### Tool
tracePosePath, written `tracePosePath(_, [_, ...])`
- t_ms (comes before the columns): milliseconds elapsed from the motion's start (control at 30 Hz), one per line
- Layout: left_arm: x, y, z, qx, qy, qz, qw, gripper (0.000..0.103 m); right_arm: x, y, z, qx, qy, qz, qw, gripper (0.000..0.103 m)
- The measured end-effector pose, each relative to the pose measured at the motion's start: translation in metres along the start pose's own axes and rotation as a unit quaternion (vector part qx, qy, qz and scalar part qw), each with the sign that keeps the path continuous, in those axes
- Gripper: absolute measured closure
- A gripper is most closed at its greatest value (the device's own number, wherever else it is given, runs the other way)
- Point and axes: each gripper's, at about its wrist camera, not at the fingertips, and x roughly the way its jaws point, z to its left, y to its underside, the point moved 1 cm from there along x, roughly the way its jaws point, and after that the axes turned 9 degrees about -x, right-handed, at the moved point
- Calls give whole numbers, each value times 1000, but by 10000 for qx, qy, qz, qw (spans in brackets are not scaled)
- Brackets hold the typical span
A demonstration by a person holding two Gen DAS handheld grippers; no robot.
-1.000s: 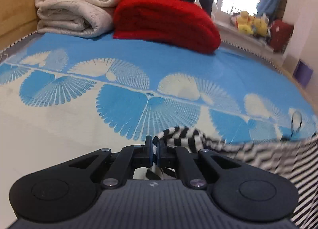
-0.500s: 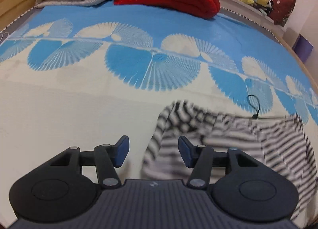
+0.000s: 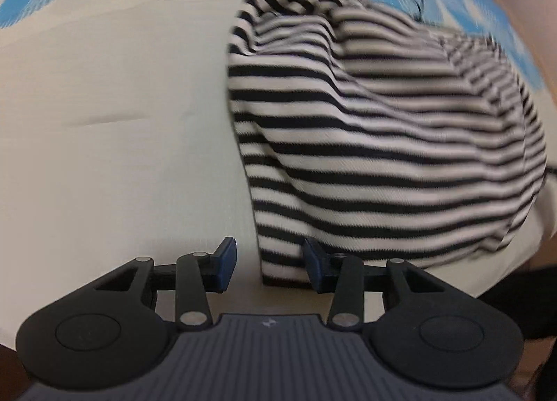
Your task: Fold small clothes
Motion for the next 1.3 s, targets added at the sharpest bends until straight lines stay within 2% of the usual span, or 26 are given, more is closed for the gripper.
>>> tracePosePath(33, [0, 2, -2, 64, -32, -45, 10000, 74, -1, 0, 0, -21, 1, 0, 10000, 61])
tracePosePath(67, [-1, 2, -3, 53, 22, -61, 10000, 100, -1, 0, 1, -63, -4, -14, 10000, 64])
tracePosePath(100, [-3, 3, -3, -6, 96, -83, 9999, 100, -3, 0, 2, -113, 0, -69, 9999, 78])
tracePosePath(167, [-14, 7, -2, 42, 64, -294, 9995, 101, -13, -3, -3, -51, -81, -294, 9995, 91])
tracePosePath(233, [-35, 9, 10, -184, 200, -646, 9975, 102, -33, -4, -19, 400, -312, -725, 9961, 93])
tracePosePath(300, [-56, 13, 32, -670, 649, -943, 9912, 102, -51, -1, -36, 892, -491, -1043, 9893, 94])
tracePosePath(367, [-65, 21, 52, -1010, 804, -967, 9869, 102, -57, 6, -41, 902, -413, -921, 9908, 94])
tracePosePath(433, [-58, 30, 62, -1160, 764, -678, 9880, 102, -45, 13, -40, 740, -307, -465, 9957, 94])
tracePosePath(500, [-45, 34, 55, -929, 511, -350, 9938, 102, -25, 19, -34, 540, -224, 128, 9982, 94])
tracePosePath(567, [-37, 35, 43, -649, 172, -206, 9975, 102, -16, 19, -28, 325, -81, 352, 9988, 93])
tracePosePath(633, [-41, 33, 36, -553, -113, -359, 9978, 101, -24, 13, -26, 394, 49, 99, 9992, 89])
tracePosePath(700, [-55, 24, 31, -601, -171, -768, 9951, 96, -40, 8, -24, 402, 379, -405, 9976, 88])
tracePosePath(767, [-70, 18, 26, -631, -9, -1207, 9907, 94, -56, 3, -18, 272, 490, -951, 9939, 82])
tracePosePath(833, [-74, 13, 10, -559, 323, -1410, 9879, 94, -63, 0, -11, 159, 237, -1247, 9918, 82])
tracePosePath(867, [-75, 11, 0, -434, 477, -1390, 9882, 91, -61, -1, -7, 43, -2, -1272, 9919, 82])
tracePosePath(933, [-68, 8, -24, -59, 473, -1281, 9906, 86, -51, -1, 7, -290, -277, -1090, 9932, 80])
tracePosePath(1000, [-53, 4, -47, 305, 224, -1085, 9934, 81, -30, -3, 24, -722, -149, -659, 9951, 77])
tracePosePath(1067, [-32, -1, -57, 342, -154, -736, 9966, 69, -4, -1, 30, -1001, 183, -48, 9948, 76])
tracePosePath(1100, [-22, -2, -56, 264, -405, -561, 9973, 67, 5, -1, 29, -1065, 330, 153, 9936, 73])
tracePosePath(1133, [-13, -5, -55, 75, -672, -391, 9969, 65, 7, -3, 28, -1069, 356, 157, 9935, 69])
tracePosePath(1200, [-7, -14, -49, -486, -855, -298, 9947, 63, 4, -10, 28, -898, 383, 2, 9952, 68])
tracePosePath(1233, [-10, -17, -49, -701, -884, -354, 9930, 63, -1, -14, 27, -780, 415, -131, 9960, 68])
tracePosePath(1300, [-22, -26, -57, -911, -918, -708, 9891, 61, -14, -22, 28, -587, 430, -537, 9959, 68])
